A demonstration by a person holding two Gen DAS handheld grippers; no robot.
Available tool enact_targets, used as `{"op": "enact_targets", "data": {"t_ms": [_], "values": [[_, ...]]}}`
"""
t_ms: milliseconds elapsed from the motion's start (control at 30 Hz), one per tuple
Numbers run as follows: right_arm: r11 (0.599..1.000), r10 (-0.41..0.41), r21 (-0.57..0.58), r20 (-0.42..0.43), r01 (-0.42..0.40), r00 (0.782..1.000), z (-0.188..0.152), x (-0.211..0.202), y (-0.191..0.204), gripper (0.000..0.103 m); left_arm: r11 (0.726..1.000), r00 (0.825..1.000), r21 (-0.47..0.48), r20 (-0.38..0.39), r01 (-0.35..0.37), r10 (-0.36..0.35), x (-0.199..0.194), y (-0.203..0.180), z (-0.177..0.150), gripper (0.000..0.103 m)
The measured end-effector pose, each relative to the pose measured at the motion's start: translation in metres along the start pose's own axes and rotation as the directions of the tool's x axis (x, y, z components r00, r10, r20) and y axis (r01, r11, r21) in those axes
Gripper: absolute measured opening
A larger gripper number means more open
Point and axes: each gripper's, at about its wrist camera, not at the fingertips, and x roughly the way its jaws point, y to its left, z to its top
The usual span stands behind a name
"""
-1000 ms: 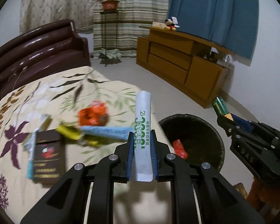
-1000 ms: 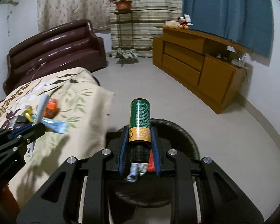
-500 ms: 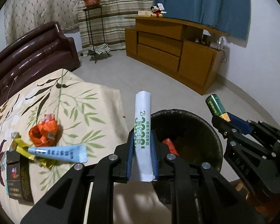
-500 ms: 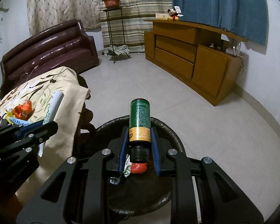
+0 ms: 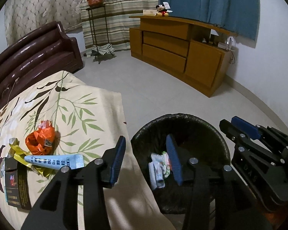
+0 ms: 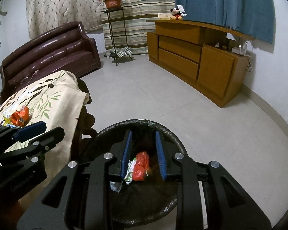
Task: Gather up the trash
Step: 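Carry the can and white tube over the bin and open both grippers, then move both grippers back over the items on the bed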
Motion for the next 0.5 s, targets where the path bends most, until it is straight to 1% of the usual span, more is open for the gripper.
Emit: {"op": "enact_targets", "data": {"t_ms": [33, 67, 133, 167, 233, 333, 400, 467, 500], "values": [[1.0, -0.002, 0.003, 0.001, 0.002, 1.0, 0.0, 0.0, -0.001, 0.028, 1.0, 1.0, -0.003, 0.0, -0.001, 0.001, -0.001, 0.001, 0.0, 0.044], [1.0, -0.004, 0.005, 0.003, 0.004, 1.0, 0.0, -0.001, -0.001, 0.037, 1.0, 1.0, -0.009, 0.002, -0.001, 0.001, -0.002, 0.002, -0.001, 0.045], [1.0, -0.014, 0.009, 0.009, 0.014, 1.0, 0.0, -0.004, -0.001, 0.045, 1.0, 1.0, -0.017, 0.008, -0.003, 0.003, -0.006, 0.004, -0.001, 0.048], [1.0, -0.017, 0.008, 0.01, 0.017, 1.0, 0.0, -0.005, 0.001, 0.048, 1.0, 1.0, -0.02, 0.013, -0.004, 0.004, -0.008, 0.006, -0.001, 0.05], [1.0, -0.017, 0.005, 0.011, 0.017, 1.0, 0.0, -0.007, 0.003, 0.05, 1.0, 1.0, -0.022, 0.017, -0.005, 0.006, -0.012, 0.009, -0.002, 0.051], [1.0, -0.012, 0.004, 0.005, 0.012, 1.0, -0.002, -0.009, 0.008, 0.058, 0.999, 1.0, -0.03, 0.019, -0.013, 0.013, -0.017, 0.015, -0.004, 0.053], [1.0, 0.017, 0.01, -0.005, -0.016, 1.0, -0.003, -0.01, 0.013, 0.06, 0.999, 1.0, -0.038, 0.019, -0.021, 0.022, -0.022, 0.022, -0.008, 0.053], [0.999, 0.03, 0.017, -0.006, -0.03, 1.0, -0.005, -0.011, 0.019, 0.068, 0.998, 0.999, -0.052, 0.019, -0.032, 0.033, -0.028, 0.03, -0.011, 0.054], [0.999, 0.032, 0.015, -0.005, -0.032, 0.999, -0.006, -0.011, 0.024, 0.069, 0.998, 0.999, -0.057, 0.019, -0.036, 0.037, -0.031, 0.033, -0.012, 0.054]]}}
